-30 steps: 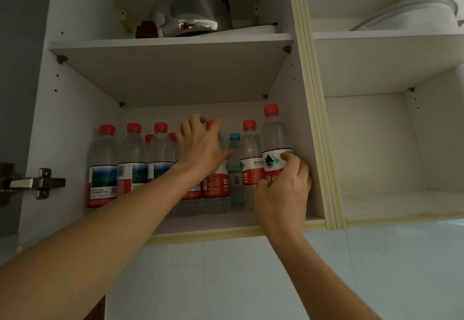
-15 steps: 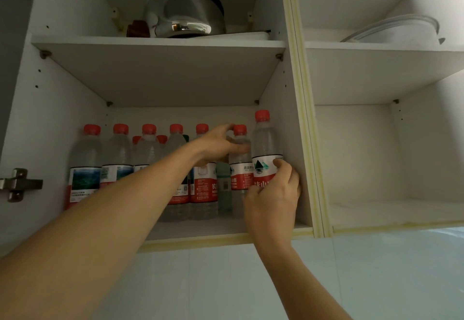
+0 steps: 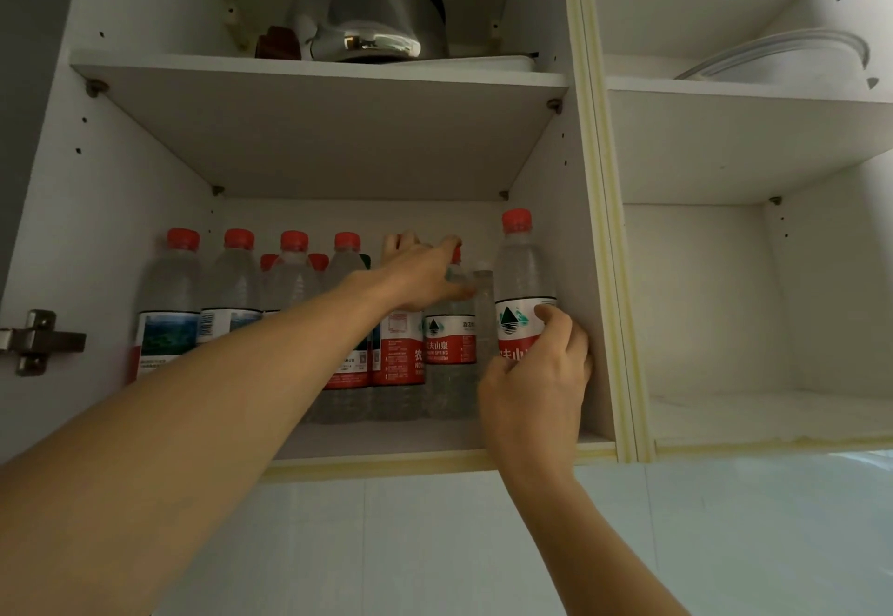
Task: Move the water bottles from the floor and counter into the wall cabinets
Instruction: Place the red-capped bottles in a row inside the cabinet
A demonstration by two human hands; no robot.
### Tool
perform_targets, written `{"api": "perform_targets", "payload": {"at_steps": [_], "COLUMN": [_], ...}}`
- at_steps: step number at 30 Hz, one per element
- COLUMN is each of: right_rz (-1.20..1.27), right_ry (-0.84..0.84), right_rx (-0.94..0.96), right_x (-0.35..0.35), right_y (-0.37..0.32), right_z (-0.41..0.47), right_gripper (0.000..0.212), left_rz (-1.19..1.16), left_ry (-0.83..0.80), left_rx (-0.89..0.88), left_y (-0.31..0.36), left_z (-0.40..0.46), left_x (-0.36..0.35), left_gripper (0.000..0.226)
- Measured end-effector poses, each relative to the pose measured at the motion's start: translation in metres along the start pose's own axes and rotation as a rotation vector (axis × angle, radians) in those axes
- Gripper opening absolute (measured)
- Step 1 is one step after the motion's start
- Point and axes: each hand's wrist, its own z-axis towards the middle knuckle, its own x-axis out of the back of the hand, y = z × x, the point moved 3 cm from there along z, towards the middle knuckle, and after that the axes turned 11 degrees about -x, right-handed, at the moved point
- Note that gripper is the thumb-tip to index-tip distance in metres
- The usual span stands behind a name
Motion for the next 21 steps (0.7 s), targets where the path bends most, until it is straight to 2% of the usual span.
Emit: {"api": "perform_targets", "payload": {"at_steps": [3, 6, 10, 13, 18, 21], "right_rz": [-0.001, -0.004, -0.049, -0.216, -0.470, -0.510], "right_ry": [0.015, 0.024, 0.015, 0.003, -0.210, -0.294], "right_rx": [0.006, 0.011, 0.002, 0.027, -0.056, -0.103], "right_x": [-0.001, -0.001, -0.002, -0.003, -0.014, -0.016], "right_y": [0.001, 0.001, 0.000, -0.005, -0.008, -0.011], "right_z": [0.000, 0.001, 0.000, -0.001, 0.002, 0.011], "right_gripper": [0.057, 0.058, 0.059, 0.063, 0.092, 0.090], "left_rz": [0.092, 0.170, 0.220, 0.220, 0.114, 0.139], "left_ry": [-0.008, 0.022, 0.182, 0.251, 0.268, 0.284], "left_rx": [-0.014, -0.040, -0.098, -0.077, 0.015, -0.018], "left_y": [-0.003, -0.006, -0.008, -0.004, -0.014, -0.014], "left_z": [0.003, 0.000, -0.018, -0.039, -0.057, -0.059], "left_x": [-0.003, -0.005, -0.011, -0.032, -0.052, -0.053], "left_gripper": [0.088, 0.103, 0.096, 0.106, 0.118, 0.116]}}
